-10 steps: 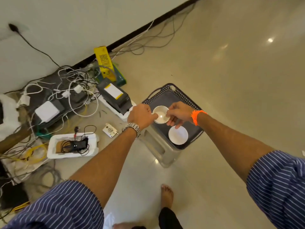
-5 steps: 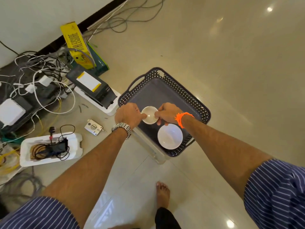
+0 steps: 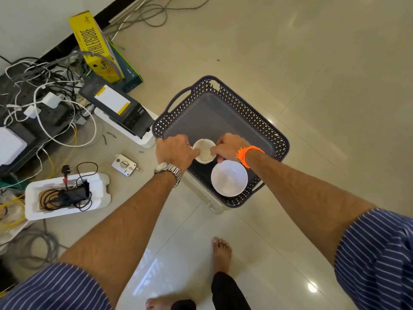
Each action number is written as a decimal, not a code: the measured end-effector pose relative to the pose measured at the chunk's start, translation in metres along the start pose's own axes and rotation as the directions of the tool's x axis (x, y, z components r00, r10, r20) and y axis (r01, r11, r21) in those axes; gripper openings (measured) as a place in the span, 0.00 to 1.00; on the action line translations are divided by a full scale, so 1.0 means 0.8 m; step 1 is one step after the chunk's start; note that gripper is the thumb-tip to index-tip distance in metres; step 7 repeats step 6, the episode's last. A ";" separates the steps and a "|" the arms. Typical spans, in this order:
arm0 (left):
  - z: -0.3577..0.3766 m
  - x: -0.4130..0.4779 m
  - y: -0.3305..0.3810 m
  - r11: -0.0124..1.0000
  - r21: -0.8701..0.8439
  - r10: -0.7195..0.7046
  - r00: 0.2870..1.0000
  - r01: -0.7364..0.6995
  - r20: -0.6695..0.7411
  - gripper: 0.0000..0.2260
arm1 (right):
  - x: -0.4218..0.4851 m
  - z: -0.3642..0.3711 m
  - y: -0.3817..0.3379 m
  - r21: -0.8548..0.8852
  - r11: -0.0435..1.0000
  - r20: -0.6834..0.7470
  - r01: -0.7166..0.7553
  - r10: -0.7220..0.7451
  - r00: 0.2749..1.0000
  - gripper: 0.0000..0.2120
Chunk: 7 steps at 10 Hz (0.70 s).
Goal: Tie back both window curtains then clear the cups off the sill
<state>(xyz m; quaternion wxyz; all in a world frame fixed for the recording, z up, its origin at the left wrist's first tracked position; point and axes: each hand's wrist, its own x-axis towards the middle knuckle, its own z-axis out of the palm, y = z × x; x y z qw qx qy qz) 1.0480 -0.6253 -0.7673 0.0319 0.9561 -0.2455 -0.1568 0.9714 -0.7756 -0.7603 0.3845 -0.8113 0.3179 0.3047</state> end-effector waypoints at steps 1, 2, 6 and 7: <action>-0.001 0.001 0.002 1.000 0.005 -0.008 1.000 0.008 0.011 0.15 | -0.001 0.001 0.002 0.011 1.000 -0.007 0.012 -0.012 1.000 0.11; 0.001 -0.003 0.002 1.000 0.018 -0.012 1.000 0.012 0.006 0.17 | -0.004 0.000 0.002 0.006 1.000 -0.003 0.024 -0.024 1.000 0.11; -0.017 -0.031 0.005 0.962 -0.264 -0.107 0.984 0.067 -0.140 0.13 | -0.028 -0.008 0.022 0.055 0.998 -0.131 0.012 -0.004 0.991 0.23; -0.017 -0.031 0.005 0.962 -0.264 -0.107 0.984 0.067 -0.140 0.13 | -0.028 -0.008 0.022 0.055 0.998 -0.131 0.012 -0.004 0.991 0.23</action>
